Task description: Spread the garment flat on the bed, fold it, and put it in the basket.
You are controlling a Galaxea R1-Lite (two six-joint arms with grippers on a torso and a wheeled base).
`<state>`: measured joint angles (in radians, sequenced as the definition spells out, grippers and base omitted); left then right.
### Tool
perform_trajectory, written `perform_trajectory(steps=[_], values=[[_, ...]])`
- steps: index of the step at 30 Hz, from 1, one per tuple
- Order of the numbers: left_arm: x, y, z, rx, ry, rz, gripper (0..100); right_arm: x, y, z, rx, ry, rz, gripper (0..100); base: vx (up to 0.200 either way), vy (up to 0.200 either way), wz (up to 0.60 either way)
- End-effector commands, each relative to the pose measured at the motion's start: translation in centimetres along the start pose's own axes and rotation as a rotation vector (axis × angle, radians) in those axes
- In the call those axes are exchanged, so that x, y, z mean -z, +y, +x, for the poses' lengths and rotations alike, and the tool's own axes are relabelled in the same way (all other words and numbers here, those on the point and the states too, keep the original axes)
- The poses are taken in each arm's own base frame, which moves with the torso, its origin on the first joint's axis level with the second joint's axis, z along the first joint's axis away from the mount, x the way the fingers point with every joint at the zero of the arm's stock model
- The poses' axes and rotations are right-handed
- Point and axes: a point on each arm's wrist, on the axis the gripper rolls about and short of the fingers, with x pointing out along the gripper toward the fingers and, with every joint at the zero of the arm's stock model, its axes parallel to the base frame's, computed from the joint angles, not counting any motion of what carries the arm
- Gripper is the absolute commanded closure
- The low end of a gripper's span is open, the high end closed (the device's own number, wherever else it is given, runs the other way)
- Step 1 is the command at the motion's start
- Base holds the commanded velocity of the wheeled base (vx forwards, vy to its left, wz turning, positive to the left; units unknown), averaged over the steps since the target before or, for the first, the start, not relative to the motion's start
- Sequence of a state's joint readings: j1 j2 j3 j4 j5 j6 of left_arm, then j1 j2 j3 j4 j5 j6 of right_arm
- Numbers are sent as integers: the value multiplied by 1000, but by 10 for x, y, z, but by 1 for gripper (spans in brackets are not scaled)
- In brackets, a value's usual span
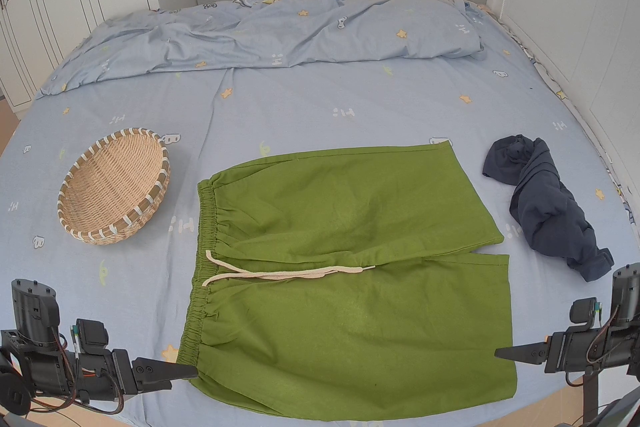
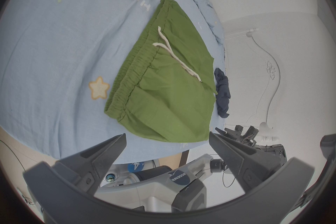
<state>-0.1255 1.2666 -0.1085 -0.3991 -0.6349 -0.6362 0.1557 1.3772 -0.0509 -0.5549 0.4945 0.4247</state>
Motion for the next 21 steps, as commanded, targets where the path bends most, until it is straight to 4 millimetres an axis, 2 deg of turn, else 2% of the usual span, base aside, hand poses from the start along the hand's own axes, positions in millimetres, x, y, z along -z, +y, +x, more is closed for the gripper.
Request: perform_trajectory(steps=[1,7,13,21], values=[[1,16,17,-67,115,-16,0,16,8,-14,-60,-16,-26,0,0,0,0],[-4,33,37,-112,196,14,0,18,8,-13,-63,-4,-25,0,0,0,0],[-9,35,42,-108,180,18,0,18,8,-13,-63,-2,-25,0,0,0,0],[-25,43,55,-112,140,12,0,18,9,-14,-68,-11,-28,0,0,0,0]])
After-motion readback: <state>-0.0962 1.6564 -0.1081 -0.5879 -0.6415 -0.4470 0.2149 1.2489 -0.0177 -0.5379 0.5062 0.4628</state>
